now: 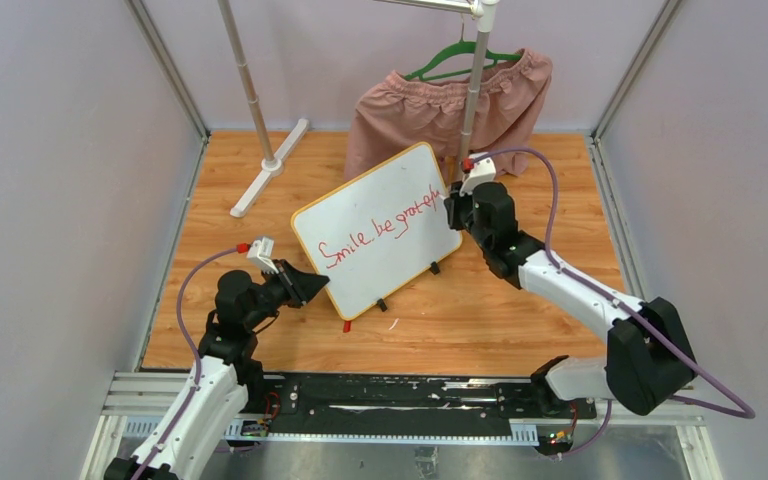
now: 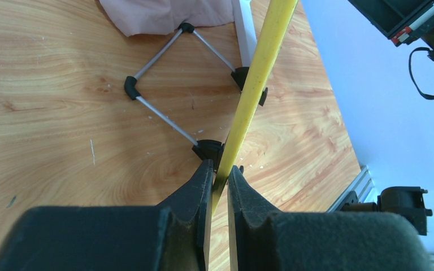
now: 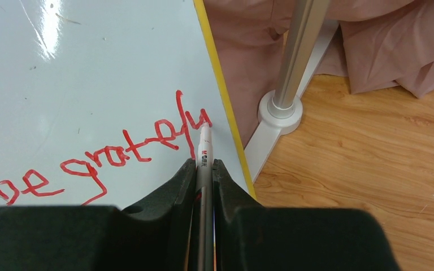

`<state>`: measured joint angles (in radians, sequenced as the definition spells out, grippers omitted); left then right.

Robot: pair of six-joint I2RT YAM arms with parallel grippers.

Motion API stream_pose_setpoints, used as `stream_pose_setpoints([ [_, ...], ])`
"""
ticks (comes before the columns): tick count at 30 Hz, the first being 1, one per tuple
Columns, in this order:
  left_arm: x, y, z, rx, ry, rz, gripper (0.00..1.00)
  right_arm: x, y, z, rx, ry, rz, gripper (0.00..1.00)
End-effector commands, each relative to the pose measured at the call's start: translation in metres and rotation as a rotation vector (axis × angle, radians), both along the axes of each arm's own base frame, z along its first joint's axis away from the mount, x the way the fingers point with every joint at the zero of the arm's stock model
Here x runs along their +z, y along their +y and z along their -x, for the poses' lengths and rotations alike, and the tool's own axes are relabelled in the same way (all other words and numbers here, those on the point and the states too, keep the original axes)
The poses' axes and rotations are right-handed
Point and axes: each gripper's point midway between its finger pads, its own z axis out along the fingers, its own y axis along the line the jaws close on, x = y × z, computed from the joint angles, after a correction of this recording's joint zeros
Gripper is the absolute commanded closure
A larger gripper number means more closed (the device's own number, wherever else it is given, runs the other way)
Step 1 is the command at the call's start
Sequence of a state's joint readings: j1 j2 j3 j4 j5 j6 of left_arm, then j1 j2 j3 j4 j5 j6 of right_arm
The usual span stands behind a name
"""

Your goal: Write a sentence on the whiteboard

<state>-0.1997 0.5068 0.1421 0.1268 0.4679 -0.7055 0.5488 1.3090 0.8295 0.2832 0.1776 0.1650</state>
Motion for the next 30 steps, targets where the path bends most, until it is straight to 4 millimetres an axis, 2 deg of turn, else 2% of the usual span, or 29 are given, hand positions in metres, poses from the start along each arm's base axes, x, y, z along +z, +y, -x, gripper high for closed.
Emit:
stream_pose_setpoints([
  [1, -0.001, 0.000, 0.002, -0.003, 0.021, -0.011, 1.00, 0.046, -0.003, -0.006, -0.013, -0.085, -0.057, 1.00],
  [5, -0.002, 0.000, 0.002, -0.003, 0.024, -0.011, 1.00, 0.053, -0.002, -0.012, -0.016, -0.096, -0.049, 1.00],
  [21, -0.001, -0.001, 0.002, -0.006, 0.021, -0.010, 1.00, 0.053, 0.003, -0.031, -0.019, -0.094, -0.045, 1.00],
  [30, -0.001, -0.001, 0.002, -0.004, 0.021, -0.011, 1.00, 0.043, 0.005, -0.031, -0.006, -0.074, -0.050, 1.00],
])
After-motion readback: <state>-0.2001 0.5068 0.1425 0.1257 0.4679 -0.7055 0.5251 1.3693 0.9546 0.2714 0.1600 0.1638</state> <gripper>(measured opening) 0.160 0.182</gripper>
